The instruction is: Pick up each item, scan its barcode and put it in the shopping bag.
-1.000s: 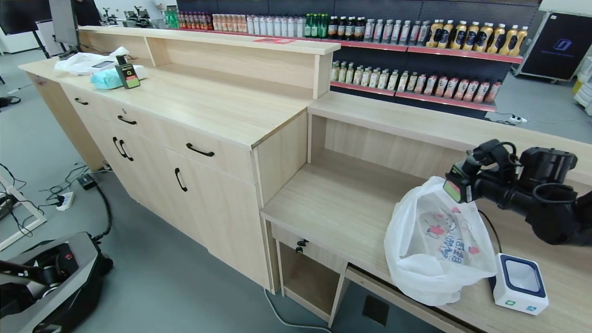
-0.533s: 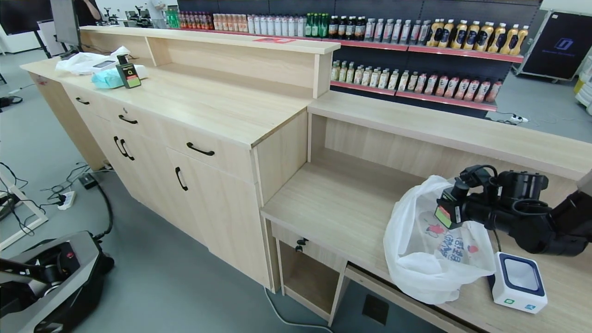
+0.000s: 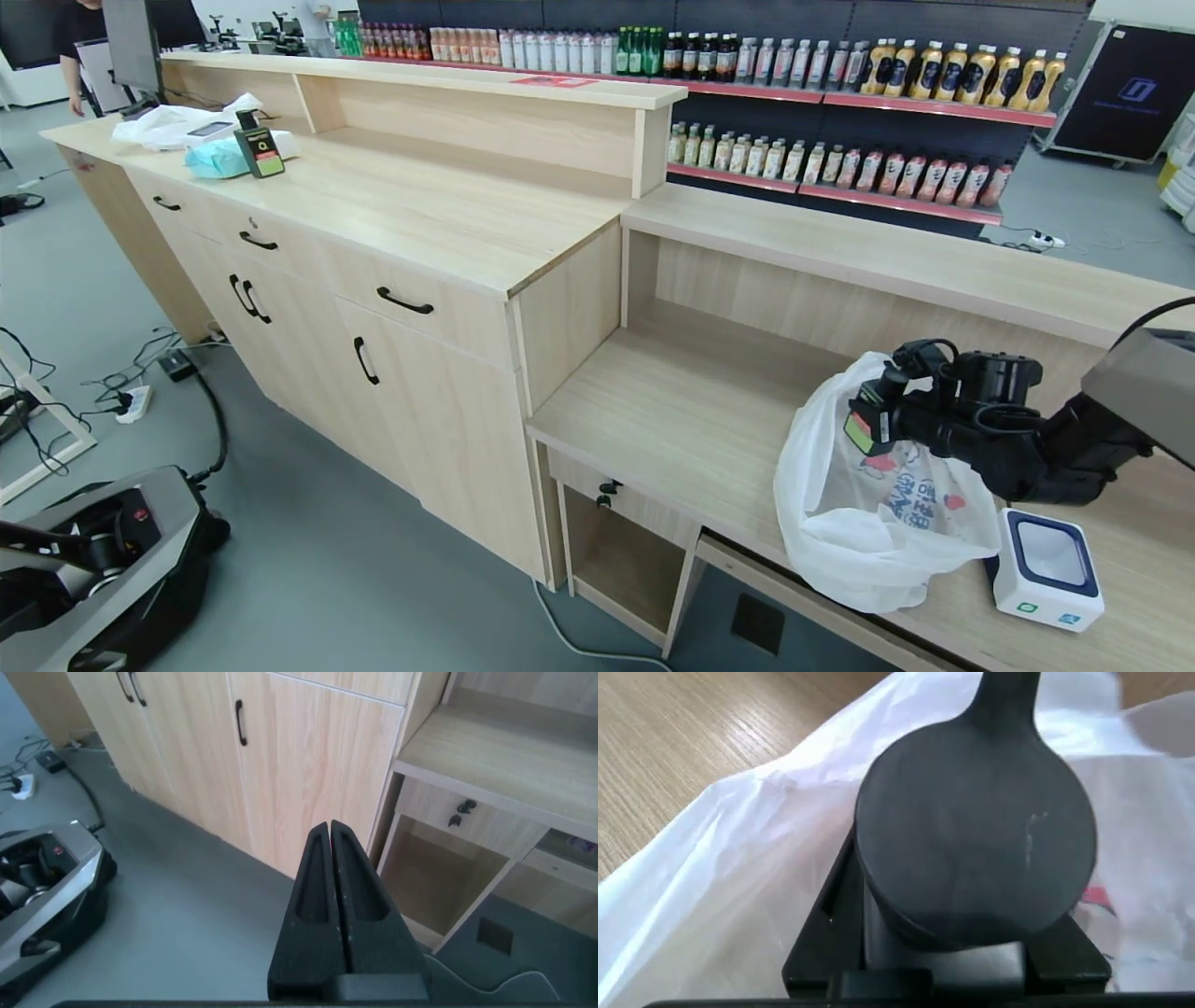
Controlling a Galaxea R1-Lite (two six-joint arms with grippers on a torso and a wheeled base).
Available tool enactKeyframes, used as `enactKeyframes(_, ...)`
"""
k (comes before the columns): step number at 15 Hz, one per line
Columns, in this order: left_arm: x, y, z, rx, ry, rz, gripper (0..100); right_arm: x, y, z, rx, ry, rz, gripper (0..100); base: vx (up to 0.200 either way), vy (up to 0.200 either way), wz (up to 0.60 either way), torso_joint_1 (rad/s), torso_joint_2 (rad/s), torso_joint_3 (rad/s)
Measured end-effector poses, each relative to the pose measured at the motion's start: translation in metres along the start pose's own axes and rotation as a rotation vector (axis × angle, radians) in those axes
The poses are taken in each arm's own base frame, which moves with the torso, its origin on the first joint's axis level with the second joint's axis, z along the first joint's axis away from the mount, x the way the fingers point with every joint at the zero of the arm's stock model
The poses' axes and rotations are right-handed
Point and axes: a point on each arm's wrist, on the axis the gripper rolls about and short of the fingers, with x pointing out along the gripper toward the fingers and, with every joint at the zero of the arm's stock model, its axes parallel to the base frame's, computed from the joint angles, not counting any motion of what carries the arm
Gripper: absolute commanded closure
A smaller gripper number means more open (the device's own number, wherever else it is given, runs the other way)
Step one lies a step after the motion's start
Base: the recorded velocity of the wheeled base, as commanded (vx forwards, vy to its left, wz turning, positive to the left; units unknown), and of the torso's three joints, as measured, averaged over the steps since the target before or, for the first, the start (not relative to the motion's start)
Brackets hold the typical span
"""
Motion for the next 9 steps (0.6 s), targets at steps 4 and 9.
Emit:
enactKeyframes(4, 0.0, 0.0, 0.0, 0.0, 0.0, 0.0, 100, 0.01, 0.003, -0.02, -0.008, 0.037, 0.013, 100, 0.0, 0.0, 0.0, 0.0, 0.0, 0.0)
enactKeyframes(9, 0.0, 0.0, 0.0, 0.0, 0.0, 0.0, 100, 0.016, 0.004, -0.032, -0.004, 0.05, 0.019, 100, 0.0, 0.0, 0.0, 0.0, 0.0, 0.0)
